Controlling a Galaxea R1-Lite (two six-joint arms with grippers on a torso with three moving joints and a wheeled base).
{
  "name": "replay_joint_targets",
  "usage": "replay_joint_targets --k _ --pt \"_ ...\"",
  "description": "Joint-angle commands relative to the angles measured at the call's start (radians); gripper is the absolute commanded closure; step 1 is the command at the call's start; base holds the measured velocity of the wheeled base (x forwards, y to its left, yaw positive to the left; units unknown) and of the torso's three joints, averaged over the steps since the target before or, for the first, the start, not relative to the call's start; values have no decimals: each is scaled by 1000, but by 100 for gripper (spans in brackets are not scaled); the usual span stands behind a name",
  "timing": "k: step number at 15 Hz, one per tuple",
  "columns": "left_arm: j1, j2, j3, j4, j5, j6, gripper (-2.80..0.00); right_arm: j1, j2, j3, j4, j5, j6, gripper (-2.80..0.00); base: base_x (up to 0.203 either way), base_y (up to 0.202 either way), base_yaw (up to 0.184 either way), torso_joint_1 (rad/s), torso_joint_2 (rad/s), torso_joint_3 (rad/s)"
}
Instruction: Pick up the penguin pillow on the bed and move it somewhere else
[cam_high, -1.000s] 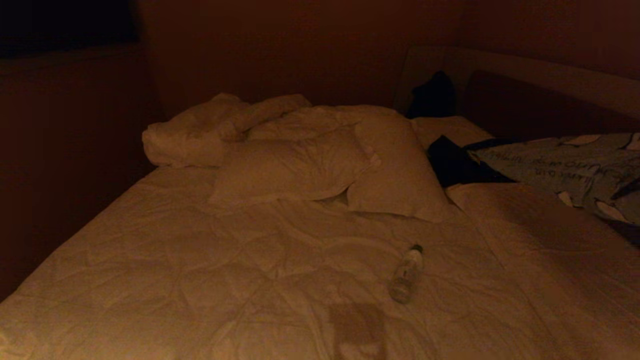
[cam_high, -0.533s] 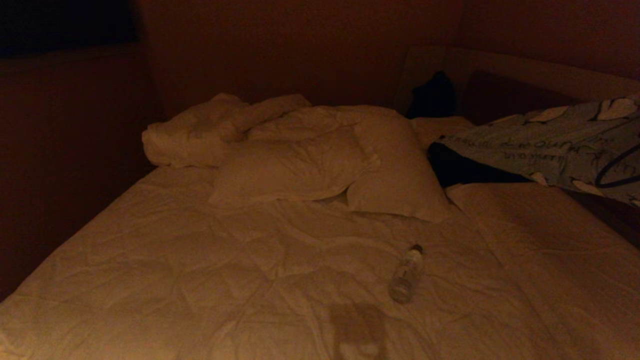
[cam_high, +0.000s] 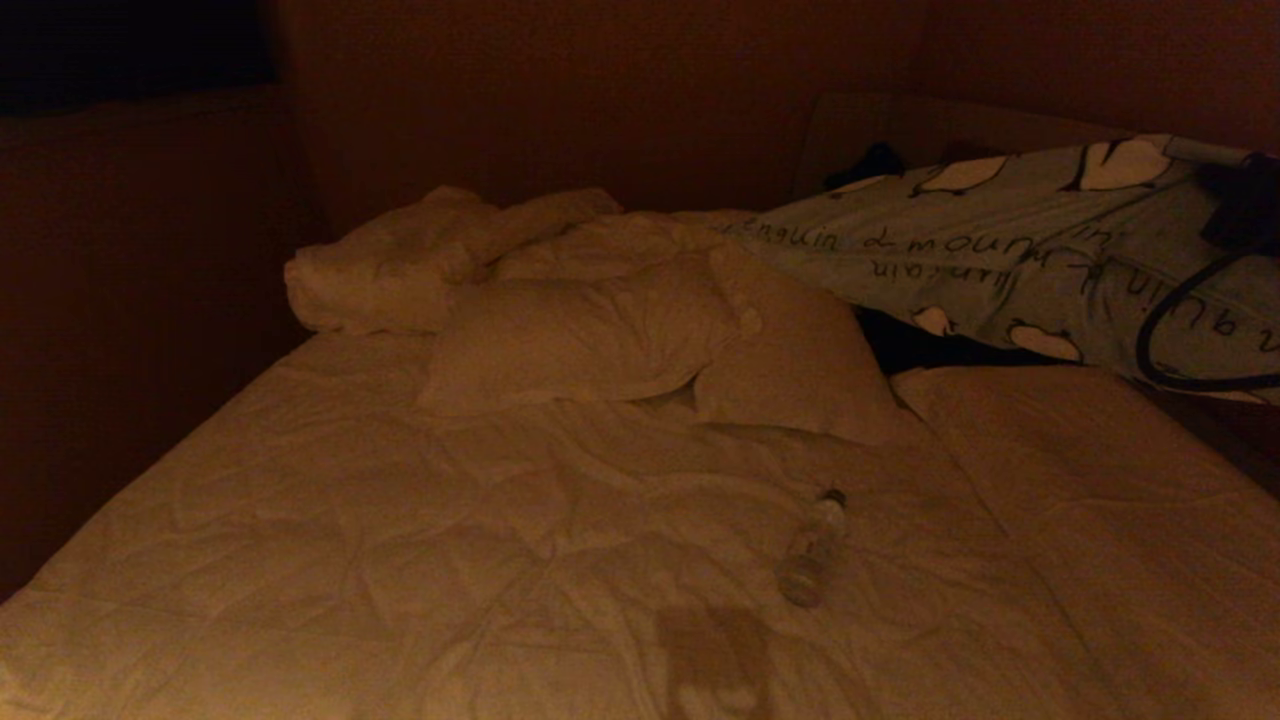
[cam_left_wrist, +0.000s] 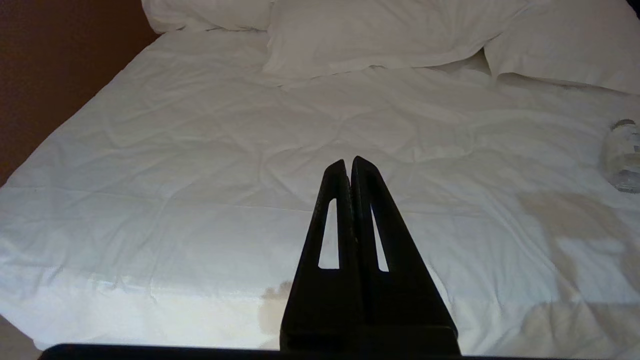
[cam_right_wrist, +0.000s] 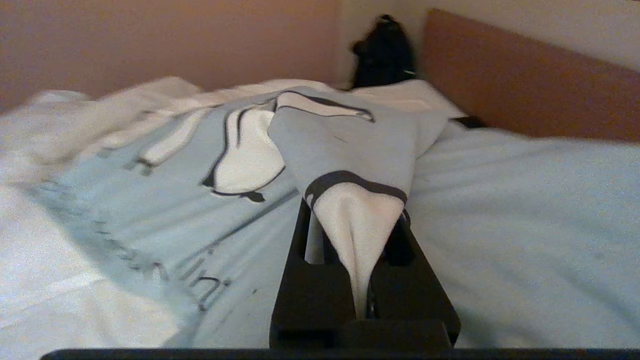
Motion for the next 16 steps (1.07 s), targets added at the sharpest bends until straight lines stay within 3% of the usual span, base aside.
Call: replay_joint_targets --k 1,16 --pt "0 0 0 0 0 0 0 31 -36 24 -3 13 4 0 0 0 0 0 0 0" --pt "0 -1 0 0 0 0 0 40 -48 44 -7 83 -1 0 0 0 0 0 0 0"
